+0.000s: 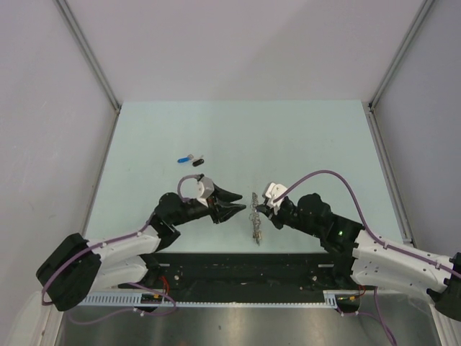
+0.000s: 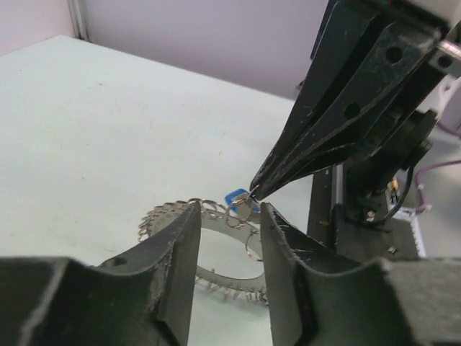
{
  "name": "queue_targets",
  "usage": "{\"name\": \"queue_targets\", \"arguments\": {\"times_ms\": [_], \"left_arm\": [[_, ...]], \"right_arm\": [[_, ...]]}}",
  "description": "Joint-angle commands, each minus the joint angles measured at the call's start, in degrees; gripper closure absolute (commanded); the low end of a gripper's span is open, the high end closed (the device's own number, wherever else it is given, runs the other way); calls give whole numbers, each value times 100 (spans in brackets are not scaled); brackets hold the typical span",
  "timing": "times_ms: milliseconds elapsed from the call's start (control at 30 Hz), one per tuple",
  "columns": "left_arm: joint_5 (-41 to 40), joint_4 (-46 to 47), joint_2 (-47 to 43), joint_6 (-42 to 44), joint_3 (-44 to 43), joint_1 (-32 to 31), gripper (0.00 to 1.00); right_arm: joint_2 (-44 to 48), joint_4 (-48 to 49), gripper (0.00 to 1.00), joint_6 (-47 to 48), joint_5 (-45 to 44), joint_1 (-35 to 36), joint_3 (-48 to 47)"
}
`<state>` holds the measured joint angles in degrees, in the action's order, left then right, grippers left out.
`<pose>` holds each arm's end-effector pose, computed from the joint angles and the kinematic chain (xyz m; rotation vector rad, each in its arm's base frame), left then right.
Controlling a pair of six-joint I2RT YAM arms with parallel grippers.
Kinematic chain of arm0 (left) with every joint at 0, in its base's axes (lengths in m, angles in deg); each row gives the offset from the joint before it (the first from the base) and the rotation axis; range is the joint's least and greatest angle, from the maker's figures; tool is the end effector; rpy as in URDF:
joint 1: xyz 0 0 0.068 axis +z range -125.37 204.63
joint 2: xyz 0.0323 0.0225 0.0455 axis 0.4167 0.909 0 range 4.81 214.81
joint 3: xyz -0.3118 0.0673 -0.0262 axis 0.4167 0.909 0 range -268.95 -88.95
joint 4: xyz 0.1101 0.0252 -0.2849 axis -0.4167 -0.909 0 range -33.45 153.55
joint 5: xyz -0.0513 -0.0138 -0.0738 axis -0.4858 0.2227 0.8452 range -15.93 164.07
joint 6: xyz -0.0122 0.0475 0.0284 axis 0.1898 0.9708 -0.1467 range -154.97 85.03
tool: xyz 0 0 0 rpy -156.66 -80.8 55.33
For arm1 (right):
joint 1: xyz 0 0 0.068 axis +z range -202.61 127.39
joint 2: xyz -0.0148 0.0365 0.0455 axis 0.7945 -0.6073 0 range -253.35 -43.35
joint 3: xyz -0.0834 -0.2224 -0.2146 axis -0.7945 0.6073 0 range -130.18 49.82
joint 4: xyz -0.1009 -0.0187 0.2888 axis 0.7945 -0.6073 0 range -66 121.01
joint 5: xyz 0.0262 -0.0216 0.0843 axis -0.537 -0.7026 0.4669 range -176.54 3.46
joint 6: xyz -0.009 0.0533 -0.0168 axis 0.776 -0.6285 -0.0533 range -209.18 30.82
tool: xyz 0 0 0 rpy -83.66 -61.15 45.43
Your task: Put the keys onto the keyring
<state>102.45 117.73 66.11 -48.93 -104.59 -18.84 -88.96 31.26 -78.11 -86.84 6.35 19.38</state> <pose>0.1503 -0.1684 0.2365 0.8007 1.3266 -1.1590 0.1080 0.1791 0.2891 -1.0703 1.5343 0.5792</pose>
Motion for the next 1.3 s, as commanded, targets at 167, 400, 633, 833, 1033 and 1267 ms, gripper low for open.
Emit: {"name": "queue_targets", "arguments": {"times_ms": [167,400,633,833,1033,1267], "left_arm": [[1494,-1882,540,1824,-1186,409,49],[2461,-3974,1208,3406,-2372,409,47],[2989,-4643,1420,3786,-2576,400,48],[3094,-4952,1657,3830,-2822,400,53],[3086,-4732,1657,3602,-2822,382,64],[3094,-4381,1455,3242,-2725,391,72]], "right_arm": [[-54,116,100,185,267,-34,-217],[-98,98,100,194,293,-34,-226],[-115,63,100,194,267,-42,-217],[-133,80,100,194,293,-34,-226],[-133,54,100,167,276,-25,-226],[-80,-7,100,132,205,28,-226]]}}
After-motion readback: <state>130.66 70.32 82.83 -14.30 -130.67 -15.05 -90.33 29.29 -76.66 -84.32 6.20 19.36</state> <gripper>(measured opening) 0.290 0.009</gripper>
